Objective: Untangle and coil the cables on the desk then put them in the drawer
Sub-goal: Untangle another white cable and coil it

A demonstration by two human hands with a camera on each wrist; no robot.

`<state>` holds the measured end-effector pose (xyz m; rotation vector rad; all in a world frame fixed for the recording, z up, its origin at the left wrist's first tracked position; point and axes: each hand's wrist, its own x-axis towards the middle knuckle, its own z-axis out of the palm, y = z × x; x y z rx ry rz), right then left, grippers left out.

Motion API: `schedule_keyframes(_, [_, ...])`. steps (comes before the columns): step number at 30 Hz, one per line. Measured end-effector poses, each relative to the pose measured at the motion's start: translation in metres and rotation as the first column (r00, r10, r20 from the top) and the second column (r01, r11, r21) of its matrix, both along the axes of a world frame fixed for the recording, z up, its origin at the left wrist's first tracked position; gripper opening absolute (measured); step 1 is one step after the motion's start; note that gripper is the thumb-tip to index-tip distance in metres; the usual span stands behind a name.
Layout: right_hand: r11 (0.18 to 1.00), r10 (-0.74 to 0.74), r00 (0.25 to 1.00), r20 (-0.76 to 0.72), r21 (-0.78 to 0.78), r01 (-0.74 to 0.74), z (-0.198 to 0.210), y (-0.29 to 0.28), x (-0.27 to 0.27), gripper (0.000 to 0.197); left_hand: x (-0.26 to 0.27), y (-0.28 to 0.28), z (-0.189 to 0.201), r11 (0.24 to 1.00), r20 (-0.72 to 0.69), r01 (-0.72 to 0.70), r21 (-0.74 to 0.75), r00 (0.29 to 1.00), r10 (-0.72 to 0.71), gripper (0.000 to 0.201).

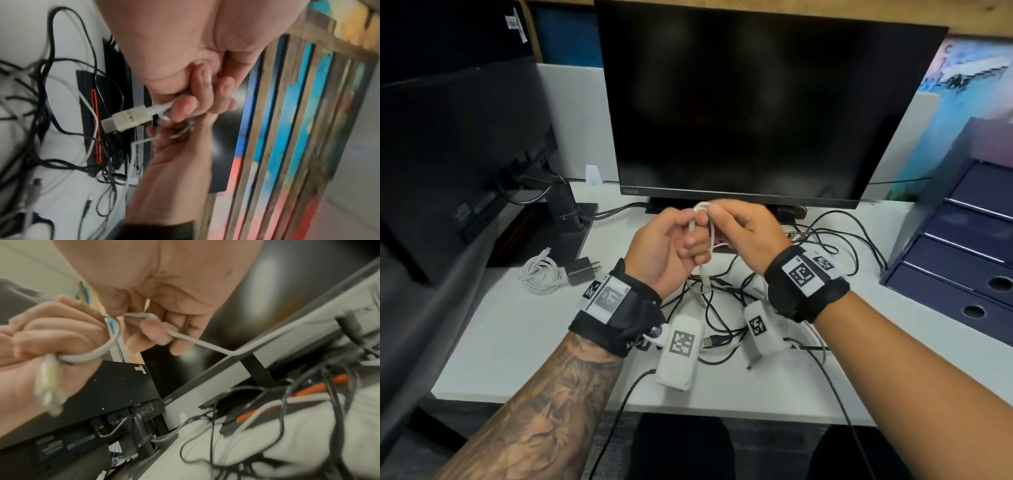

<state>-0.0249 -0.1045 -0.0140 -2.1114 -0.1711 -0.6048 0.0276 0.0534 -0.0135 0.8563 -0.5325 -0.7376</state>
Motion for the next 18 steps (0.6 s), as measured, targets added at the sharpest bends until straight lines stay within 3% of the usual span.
schedule_keyframes(3, [1.000,-0.015,0.991,-0.135,-0.007,0.014,-0.022,0.000,0.000,0.037,0.006,0.006,0.006,0.988,-0.139,-0.024,-0.151,0.990,0.003,0.023])
schedule_keyframes(7, [0.995,-0.027,0.951,-0.307,-0.096,-0.003,-0.043,0.008,-0.006,0.033,0.022,0.016,0.007,0.964,-0.198,-0.056,-0.259,0.980,0.003,0.015])
schedule_keyframes(15, [0.911,-0.020,0.919,-0.394,-0.386,-0.146,-0.044,0.020,-0.016,0.034,0.029,0.009,-0.014,0.941,-0.220,-0.283,-0.186,0.945,0.241,0.017])
schedule_keyframes(18, [0.870,-0.060,0.931,-0.360,-0.477,-0.128,-0.037,0.019,-0.020,0.036,0.029,0.009,-0.020,0.943,-0.127,-0.320,-0.096,0.943,0.307,0.018])
